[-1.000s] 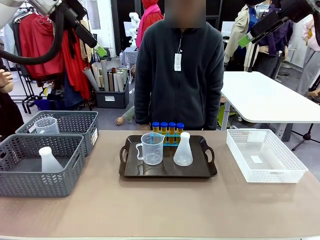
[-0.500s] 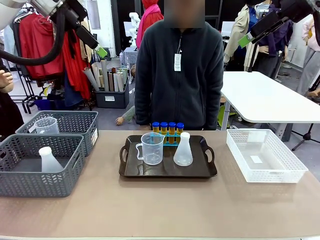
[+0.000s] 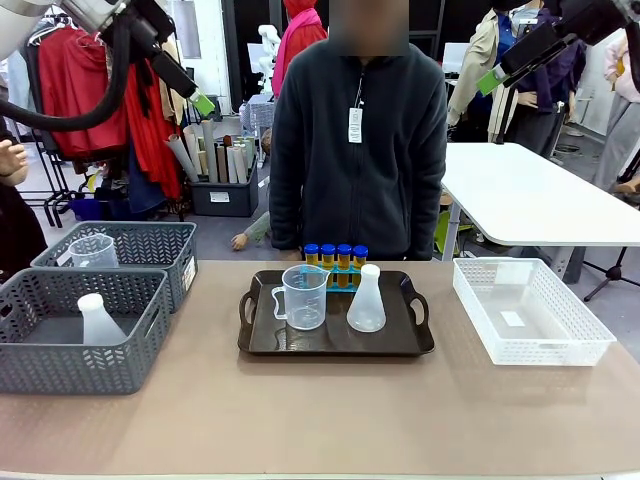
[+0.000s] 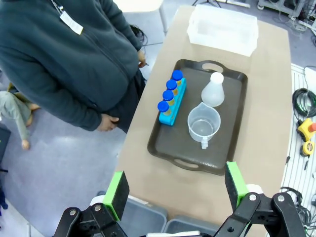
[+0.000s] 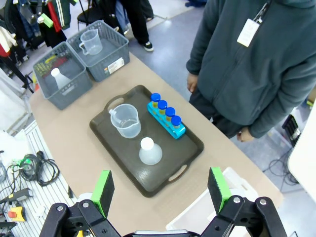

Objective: Prepare the laboratory tools.
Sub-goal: Pick up one Large Measuring Cup and place it on the Handle tray.

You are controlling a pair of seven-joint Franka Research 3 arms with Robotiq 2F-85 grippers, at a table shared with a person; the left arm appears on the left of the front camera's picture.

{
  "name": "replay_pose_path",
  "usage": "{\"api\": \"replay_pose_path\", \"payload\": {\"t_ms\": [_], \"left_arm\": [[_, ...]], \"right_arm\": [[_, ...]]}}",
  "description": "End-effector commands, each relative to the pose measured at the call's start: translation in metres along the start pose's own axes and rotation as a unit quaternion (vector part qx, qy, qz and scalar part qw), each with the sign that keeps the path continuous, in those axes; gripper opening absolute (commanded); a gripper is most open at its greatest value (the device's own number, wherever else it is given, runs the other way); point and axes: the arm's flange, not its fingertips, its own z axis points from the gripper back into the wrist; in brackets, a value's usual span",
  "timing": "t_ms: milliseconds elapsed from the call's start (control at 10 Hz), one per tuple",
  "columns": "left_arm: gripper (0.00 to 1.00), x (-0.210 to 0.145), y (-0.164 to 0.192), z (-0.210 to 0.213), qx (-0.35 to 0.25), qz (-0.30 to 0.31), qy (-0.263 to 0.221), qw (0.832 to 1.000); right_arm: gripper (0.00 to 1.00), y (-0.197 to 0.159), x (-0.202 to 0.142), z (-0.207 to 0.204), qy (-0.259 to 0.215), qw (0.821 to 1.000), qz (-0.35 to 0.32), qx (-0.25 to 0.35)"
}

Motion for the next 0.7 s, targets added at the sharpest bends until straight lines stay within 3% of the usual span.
{"api": "replay_pose_path", "payload": {"t_ms": [0,600], "left_arm": [[1.00,0.0000,-0.0011,0.0022,0.002,0.000,-0.001,1.000],[1.00,0.0000,-0.0011,0.0022,0.002,0.000,-0.001,1.000]], "right_arm": [[1.00,0.0005,0.0002,0.0015,-0.001,1.000,0.002,0.001],[1.00,0.0005,0.0002,0.0015,-0.001,1.000,0.002,0.001]]}}
